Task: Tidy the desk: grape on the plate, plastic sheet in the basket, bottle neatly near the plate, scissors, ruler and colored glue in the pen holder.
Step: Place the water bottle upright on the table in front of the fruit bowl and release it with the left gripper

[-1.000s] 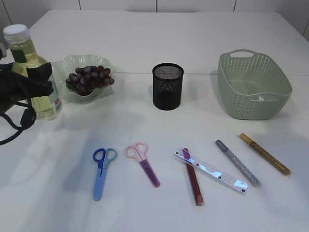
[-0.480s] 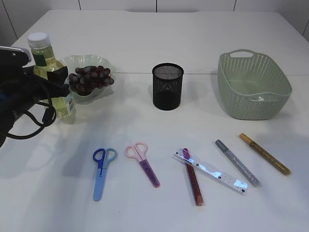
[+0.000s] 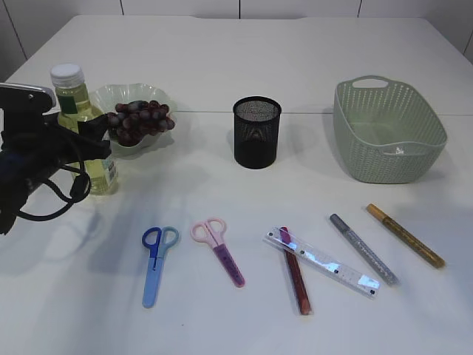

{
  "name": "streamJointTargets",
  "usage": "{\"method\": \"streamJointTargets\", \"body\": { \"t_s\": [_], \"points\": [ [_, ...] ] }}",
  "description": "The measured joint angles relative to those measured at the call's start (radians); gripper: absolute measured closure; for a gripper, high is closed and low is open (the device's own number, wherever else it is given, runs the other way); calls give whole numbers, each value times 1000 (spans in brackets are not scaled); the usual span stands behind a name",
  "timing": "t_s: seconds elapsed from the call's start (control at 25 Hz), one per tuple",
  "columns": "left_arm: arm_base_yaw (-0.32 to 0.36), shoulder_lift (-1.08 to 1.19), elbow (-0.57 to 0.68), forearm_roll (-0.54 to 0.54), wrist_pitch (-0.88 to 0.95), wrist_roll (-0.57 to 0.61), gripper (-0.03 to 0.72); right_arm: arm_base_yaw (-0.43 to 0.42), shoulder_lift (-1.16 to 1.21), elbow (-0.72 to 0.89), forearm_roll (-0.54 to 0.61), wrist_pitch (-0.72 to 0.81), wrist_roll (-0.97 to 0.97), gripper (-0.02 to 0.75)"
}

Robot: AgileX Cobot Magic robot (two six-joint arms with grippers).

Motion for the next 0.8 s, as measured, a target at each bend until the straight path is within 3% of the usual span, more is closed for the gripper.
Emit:
{"method": "streamJointTargets", "body": {
  "t_s": [0.8],
  "points": [
    [0,58,-6,4,-64,-2,248,0,0,0,-2,2,0,181]
  ]
}}
